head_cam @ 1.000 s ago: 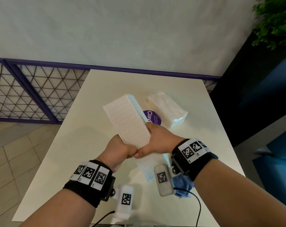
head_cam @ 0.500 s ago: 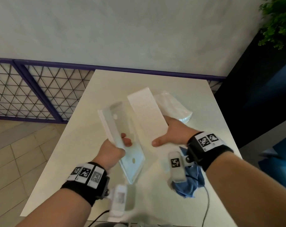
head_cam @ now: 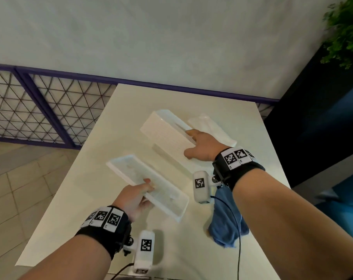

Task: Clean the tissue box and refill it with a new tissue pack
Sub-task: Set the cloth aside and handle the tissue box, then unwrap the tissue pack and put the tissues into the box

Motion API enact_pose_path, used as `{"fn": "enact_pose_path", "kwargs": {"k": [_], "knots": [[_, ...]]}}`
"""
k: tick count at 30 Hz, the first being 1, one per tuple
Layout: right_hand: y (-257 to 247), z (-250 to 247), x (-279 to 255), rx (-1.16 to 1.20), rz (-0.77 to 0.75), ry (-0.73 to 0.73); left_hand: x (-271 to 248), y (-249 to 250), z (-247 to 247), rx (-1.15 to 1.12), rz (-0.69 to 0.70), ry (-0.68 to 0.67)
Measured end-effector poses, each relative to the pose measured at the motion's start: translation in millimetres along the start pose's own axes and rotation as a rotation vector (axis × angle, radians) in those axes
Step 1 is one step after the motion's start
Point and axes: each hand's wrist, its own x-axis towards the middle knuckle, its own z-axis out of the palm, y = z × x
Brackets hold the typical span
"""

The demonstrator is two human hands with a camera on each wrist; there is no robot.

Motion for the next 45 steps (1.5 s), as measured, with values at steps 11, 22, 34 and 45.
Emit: {"fn": "enact_pose_path", "kwargs": {"k": [11, 22, 34, 45], "knots": [[-29, 27, 81, -0.479, -0.052, 0.003, 5, -20, 3, -0.049, -0.177, 0.087], [-34, 59, 133, -0.457, -0.084, -0.087, 1, -17, 17, 0.187, -0.205, 0.071], [7, 37, 130, -0.047, -0.123, 0.246, 23, -25, -2, 1.854, 0.293, -0.251], [123, -20, 119, -0.249, 0.51, 0.035, 33, -31, 17, 1.874, 0.269, -0.203]]}}
